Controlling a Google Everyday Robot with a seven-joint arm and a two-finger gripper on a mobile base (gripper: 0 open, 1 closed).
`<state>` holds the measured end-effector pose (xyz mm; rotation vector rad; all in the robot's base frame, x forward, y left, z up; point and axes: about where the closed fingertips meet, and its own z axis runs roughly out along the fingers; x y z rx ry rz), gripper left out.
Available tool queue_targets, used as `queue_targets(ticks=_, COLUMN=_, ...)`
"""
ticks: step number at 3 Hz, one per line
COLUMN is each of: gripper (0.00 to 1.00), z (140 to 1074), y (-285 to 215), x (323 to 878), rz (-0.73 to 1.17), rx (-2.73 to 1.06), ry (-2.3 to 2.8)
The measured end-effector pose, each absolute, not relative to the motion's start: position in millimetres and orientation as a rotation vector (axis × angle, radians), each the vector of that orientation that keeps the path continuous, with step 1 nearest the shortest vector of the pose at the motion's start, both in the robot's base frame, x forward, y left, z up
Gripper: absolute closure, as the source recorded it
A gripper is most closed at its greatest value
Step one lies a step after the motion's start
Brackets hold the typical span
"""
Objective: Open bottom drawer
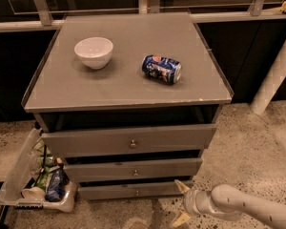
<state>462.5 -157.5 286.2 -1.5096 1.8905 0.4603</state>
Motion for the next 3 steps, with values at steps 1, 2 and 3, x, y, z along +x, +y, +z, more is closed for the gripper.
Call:
queue_targets(ticks=1, gripper=0.00, z=264, y=-158, x=481, rz=0.424, rx=-1.556, ry=1.843)
queue_targets(ticks=2, gripper=0.00, z=253, y=-154, x=487, rz=0.428, rx=-1.570, ry=1.842)
queue_targets(ticks=3, gripper=0.00, z=236, y=-152, x=496, rz=0.441, rx=-1.583, ry=1.847)
